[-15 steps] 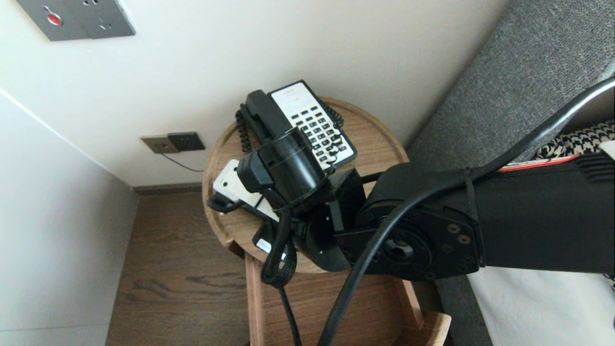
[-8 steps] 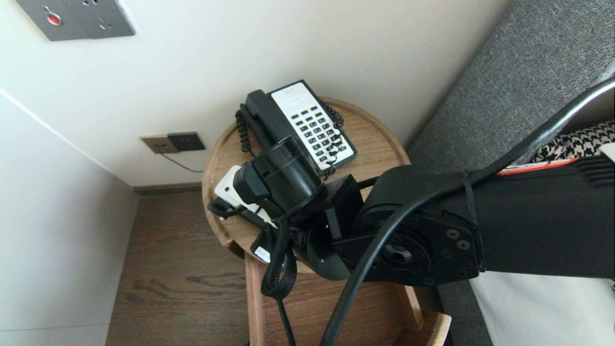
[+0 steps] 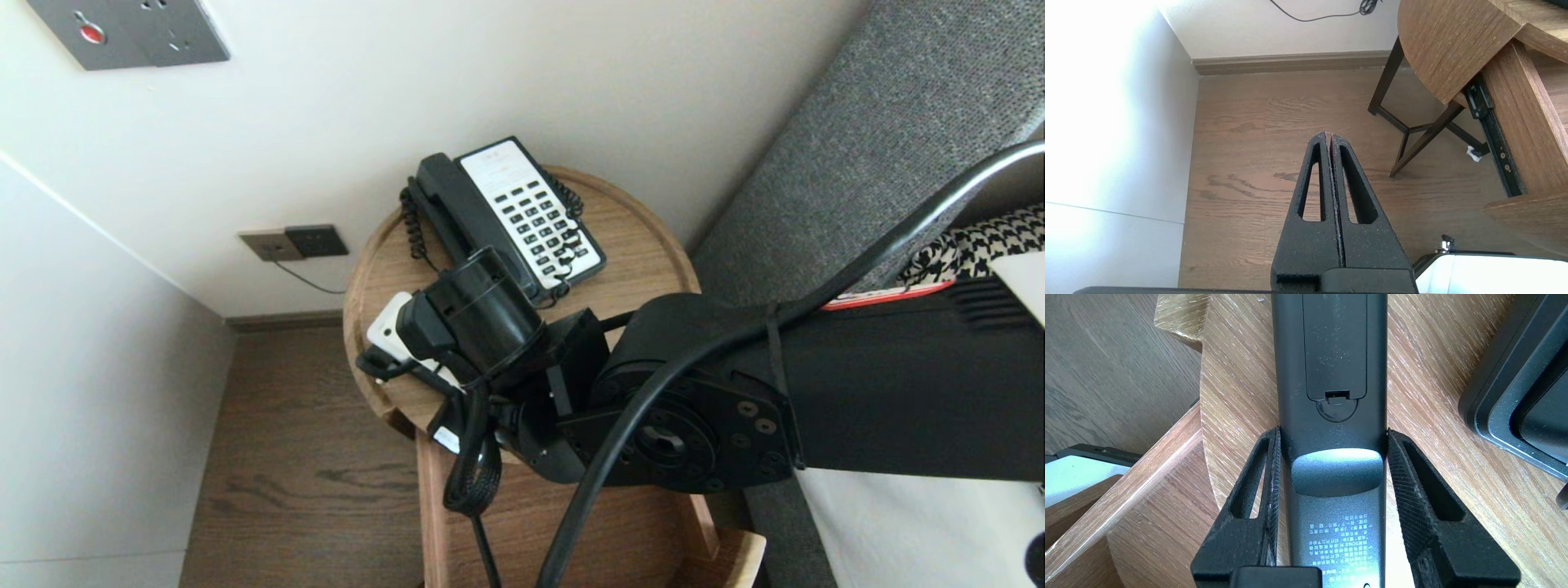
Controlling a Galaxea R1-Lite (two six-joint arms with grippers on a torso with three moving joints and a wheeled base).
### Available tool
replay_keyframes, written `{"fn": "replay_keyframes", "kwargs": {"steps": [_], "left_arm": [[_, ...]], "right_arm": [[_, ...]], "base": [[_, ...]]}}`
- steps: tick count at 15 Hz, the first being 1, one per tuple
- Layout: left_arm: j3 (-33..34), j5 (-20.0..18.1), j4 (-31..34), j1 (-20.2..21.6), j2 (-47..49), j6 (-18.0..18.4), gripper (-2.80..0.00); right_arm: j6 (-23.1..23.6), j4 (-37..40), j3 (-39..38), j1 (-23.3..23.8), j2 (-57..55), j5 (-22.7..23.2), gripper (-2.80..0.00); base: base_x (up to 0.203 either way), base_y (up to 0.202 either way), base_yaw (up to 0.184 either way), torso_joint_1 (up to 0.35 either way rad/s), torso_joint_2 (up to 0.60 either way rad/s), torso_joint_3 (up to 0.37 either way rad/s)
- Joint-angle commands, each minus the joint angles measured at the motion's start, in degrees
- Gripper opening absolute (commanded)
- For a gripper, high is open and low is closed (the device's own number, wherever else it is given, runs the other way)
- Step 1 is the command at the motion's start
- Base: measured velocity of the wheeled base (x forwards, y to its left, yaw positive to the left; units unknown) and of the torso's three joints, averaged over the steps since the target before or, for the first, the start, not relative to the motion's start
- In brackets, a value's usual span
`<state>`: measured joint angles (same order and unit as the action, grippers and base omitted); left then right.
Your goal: Take the remote control out of the drawer one by one and place them on the table, then close the nightstand drawer
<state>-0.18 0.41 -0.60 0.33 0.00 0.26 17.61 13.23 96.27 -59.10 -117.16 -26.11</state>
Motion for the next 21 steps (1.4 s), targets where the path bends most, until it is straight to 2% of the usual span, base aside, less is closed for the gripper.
{"fn": "replay_keyframes", "kwargs": {"steps": [1, 2, 3, 11, 17, 18, 21], "left_arm": [[0.0, 0.0, 0.0, 0.0, -0.1, 0.0, -2.8], [0.0, 0.0, 0.0, 0.0, -0.1, 0.0, -2.8], [0.0, 0.0, 0.0, 0.0, -0.1, 0.0, -2.8], [0.0, 0.0, 0.0, 0.0, -0.1, 0.0, -2.8], [0.0, 0.0, 0.0, 0.0, -0.1, 0.0, -2.8], [0.0, 0.0, 0.0, 0.0, -0.1, 0.0, -2.8], [0.0, 0.0, 0.0, 0.0, -0.1, 0.0, -2.8]], "right_arm": [[0.1, 0.2, -0.1, -0.1, -0.1, -0.1, -2.8], [0.0, 0.2, -0.2, -0.1, 0.2, -0.2, -2.8], [0.0, 0.2, -0.3, -0.1, 0.5, -0.2, 0.0], [0.0, 0.6, -1.4, -0.5, 5.6, -0.8, 0.0], [-1.4, 4.3, -4.5, -0.8, 15.2, -3.0, 0.0], [-1.7, 5.1, -5.1, -0.7, 17.5, -3.2, -2.8], [-5.0, 8.9, -7.9, -0.1, 24.1, -3.5, -2.8]], "base": [[0.0, 0.0, 0.0, 0.0, 0.0, 0.0], [0.0, 0.0, 0.0, 0.0, 0.0, 0.0], [0.0, 0.0, 0.0, 0.0, 0.0, 0.0], [0.0, 0.0, 0.0, 0.0, 0.0, 0.0], [0.0, 0.0, 0.0, 0.0, 0.0, 0.0], [0.0, 0.0, 0.0, 0.0, 0.0, 0.0], [0.0, 0.0, 0.0, 0.0, 0.0, 0.0]]}}
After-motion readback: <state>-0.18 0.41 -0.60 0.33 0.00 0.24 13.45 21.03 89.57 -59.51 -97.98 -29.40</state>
